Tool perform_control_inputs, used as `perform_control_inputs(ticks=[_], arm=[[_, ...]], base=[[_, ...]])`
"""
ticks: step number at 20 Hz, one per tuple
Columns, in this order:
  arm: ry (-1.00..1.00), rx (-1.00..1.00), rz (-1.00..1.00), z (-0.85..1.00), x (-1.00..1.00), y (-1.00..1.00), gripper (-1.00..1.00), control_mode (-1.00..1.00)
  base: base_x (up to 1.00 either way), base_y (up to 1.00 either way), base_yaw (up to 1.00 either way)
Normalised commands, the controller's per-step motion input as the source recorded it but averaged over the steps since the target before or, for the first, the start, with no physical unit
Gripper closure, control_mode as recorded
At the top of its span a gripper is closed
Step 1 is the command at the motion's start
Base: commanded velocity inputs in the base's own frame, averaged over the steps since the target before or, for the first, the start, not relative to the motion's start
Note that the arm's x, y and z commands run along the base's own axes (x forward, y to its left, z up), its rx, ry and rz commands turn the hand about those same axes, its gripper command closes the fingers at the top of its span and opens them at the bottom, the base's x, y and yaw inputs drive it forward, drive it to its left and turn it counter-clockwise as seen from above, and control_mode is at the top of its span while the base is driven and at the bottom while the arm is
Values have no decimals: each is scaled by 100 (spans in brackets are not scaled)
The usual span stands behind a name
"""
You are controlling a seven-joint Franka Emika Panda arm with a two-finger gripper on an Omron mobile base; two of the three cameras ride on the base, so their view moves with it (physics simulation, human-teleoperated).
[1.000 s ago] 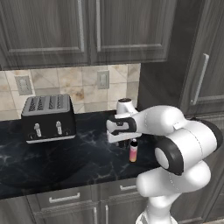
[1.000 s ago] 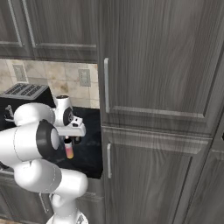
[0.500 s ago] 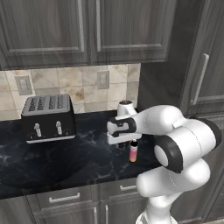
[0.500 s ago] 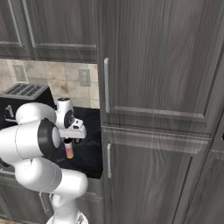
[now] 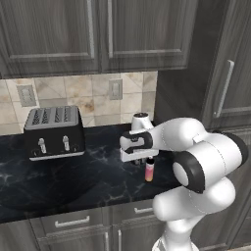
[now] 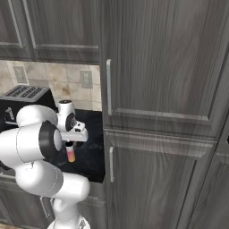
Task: Place the microwavable item in the microwave. Then, close the microwave door and press the start button.
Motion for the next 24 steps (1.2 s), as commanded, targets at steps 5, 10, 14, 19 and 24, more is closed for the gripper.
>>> perform_control_inputs(ticks=[5, 10, 14, 19, 24], arm=[[0, 0, 0, 0, 0, 0, 100, -100], [0, 0, 0, 0, 0, 0, 100, -100], [0, 0, 0, 0, 0, 0, 100, -100], [0, 0, 0, 0, 0, 0, 100, -100], [-1, 0, 0, 0, -3, 0, 100, -100]], base=[[0, 0, 0], [0, 0, 0], [0, 0, 0], [0, 0, 0], [0, 0, 0]])
